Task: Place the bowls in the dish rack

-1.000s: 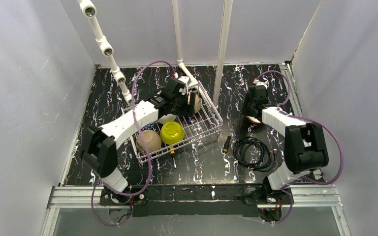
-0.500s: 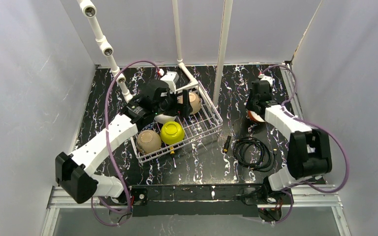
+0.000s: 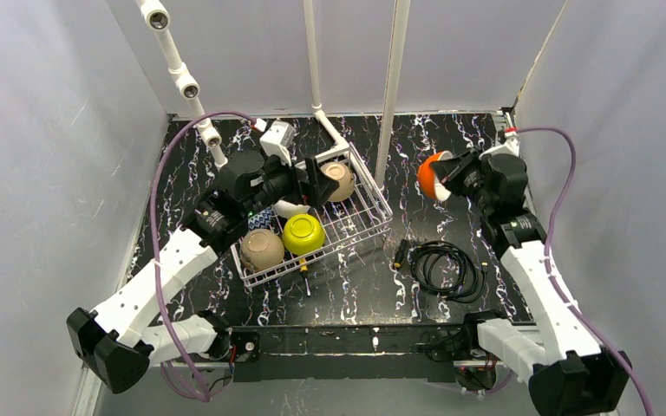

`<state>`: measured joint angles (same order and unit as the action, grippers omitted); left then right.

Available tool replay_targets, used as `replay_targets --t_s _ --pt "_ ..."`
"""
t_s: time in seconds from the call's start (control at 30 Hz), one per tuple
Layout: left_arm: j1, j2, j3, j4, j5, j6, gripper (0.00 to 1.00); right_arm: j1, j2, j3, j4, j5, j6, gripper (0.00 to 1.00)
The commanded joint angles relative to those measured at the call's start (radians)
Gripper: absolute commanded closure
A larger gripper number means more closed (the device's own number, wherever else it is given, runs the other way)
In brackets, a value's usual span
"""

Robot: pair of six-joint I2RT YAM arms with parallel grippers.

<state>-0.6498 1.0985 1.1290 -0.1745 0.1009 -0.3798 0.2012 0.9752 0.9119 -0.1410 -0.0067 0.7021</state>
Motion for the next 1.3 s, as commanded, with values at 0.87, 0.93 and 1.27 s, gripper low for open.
replay_targets --t_s 0.87,0.93,1.27 --pt "-0.22 0.251 -0.034 0.409 0.017 0.128 0.02 0.164 -0.019 -0.133 0.395 -0.302 1.038 0.99" --pt "-0.22 0.26 -0.024 0.409 0.03 0.113 0.02 0.166 -0.014 -0.131 0.379 -0.299 1.051 0.99" --pt "-0.296 0.3 0.014 0.372 -0.246 0.198 0.07 0.189 0.015 -0.089 0.231 -0.165 1.071 0.99"
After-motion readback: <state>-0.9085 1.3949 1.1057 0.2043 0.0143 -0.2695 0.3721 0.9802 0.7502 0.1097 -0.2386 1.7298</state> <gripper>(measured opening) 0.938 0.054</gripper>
